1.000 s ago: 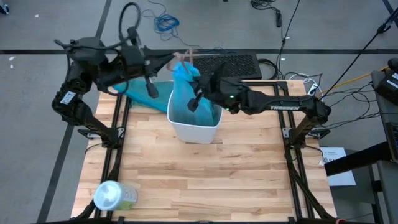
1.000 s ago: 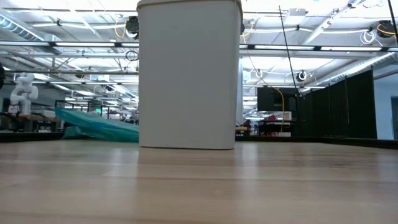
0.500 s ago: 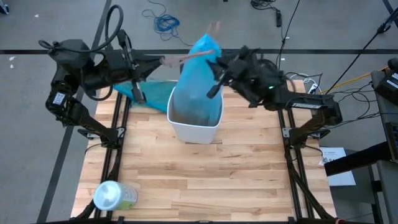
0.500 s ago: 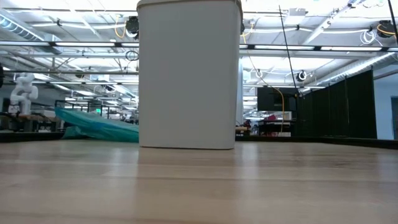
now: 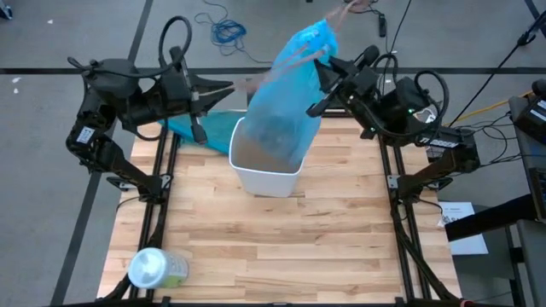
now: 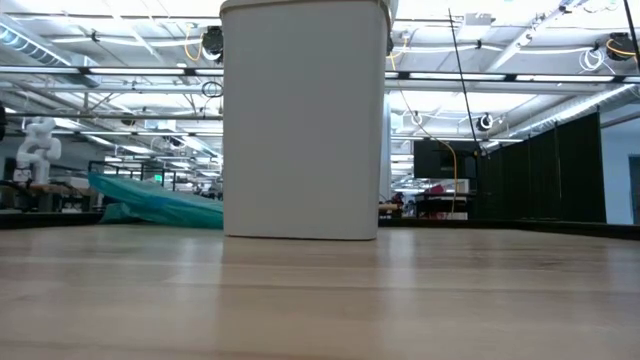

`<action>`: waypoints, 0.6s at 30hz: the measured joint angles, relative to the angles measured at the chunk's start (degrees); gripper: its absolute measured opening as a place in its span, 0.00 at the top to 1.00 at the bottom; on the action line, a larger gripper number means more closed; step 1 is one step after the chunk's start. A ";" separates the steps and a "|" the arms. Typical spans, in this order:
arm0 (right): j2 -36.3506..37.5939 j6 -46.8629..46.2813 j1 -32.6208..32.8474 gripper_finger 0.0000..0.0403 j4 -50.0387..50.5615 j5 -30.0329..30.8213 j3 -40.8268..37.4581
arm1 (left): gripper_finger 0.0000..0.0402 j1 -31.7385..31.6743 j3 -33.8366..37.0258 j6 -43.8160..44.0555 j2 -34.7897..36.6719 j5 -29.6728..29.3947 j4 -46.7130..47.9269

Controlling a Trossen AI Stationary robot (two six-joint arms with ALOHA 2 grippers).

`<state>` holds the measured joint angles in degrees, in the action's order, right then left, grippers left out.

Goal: Place trash/remove bag and relplace
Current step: Remove the light blue trash bag from the trash bin

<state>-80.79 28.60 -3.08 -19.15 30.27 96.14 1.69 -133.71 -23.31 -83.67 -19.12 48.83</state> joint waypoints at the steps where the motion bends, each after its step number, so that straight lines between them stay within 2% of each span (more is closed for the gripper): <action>1: 0.09 0.46 -0.07 1.00 0.02 0.03 -0.02 | 0.88 0.00 0.00 0.00 0.01 0.33 -0.13; 9: -0.05 7.30 -1.88 1.00 1.11 2.08 3.60 | 0.69 0.00 0.00 0.37 0.01 0.59 -0.63; 18: -0.11 23.87 -4.63 1.00 1.41 9.13 11.37 | 0.68 0.00 0.00 -1.07 0.62 0.62 -4.34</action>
<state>-80.90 52.47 -7.71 -17.74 39.40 107.51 1.69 -133.71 -24.38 -83.05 -18.50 44.49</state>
